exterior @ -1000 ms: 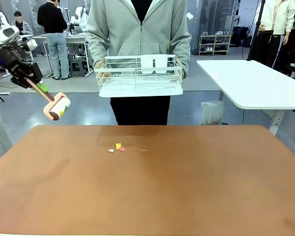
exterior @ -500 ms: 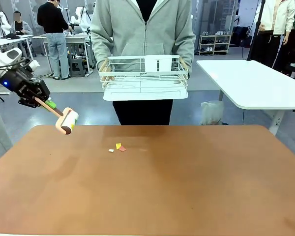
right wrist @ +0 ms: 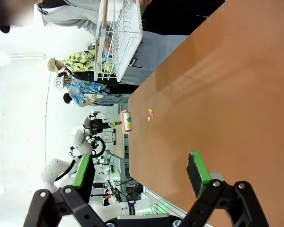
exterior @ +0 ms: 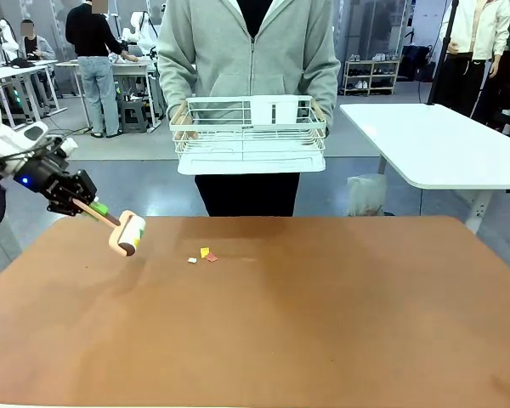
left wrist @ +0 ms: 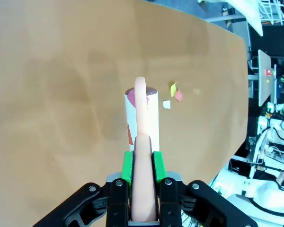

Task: Clean the table.
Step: Clean the table with the Lint Roller when the human lifts the Dish drying rack.

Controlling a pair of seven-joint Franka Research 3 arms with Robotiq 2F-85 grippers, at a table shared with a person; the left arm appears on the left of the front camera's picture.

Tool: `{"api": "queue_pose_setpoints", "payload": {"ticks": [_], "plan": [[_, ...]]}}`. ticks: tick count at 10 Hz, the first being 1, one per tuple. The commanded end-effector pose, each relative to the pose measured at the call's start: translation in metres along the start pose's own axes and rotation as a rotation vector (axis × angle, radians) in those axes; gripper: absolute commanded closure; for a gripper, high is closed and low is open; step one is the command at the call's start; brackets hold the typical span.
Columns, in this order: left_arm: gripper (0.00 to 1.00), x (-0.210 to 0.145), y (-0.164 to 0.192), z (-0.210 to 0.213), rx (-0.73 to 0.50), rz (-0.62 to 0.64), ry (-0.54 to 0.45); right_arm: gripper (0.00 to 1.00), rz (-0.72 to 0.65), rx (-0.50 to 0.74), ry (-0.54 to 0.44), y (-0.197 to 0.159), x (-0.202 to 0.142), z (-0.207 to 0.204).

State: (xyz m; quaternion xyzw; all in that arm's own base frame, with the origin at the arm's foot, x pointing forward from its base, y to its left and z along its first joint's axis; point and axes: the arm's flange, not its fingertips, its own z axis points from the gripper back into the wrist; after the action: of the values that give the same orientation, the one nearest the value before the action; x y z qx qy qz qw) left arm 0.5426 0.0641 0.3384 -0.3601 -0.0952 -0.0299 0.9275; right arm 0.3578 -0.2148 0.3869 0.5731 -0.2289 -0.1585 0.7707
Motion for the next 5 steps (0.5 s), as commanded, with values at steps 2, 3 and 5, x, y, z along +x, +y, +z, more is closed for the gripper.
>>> {"api": "queue_pose_setpoints", "payload": {"ticks": [2,3,5], "plan": [[0.79,-0.009,0.018,-0.02,-0.025,-0.012,-0.037,0.0,0.001,0.001,-0.004,0.002,-0.002,0.001],[0.79,-0.011,0.029,-0.028,-0.044,0.013,-0.03,0.0,0.001,0.001,-0.004,0.002,-0.002,0.001],[0.79,-0.014,0.033,-0.035,-0.037,0.009,-0.023,0.0,0.001,0.001,-0.004,0.002,-0.002,0.001]]}}
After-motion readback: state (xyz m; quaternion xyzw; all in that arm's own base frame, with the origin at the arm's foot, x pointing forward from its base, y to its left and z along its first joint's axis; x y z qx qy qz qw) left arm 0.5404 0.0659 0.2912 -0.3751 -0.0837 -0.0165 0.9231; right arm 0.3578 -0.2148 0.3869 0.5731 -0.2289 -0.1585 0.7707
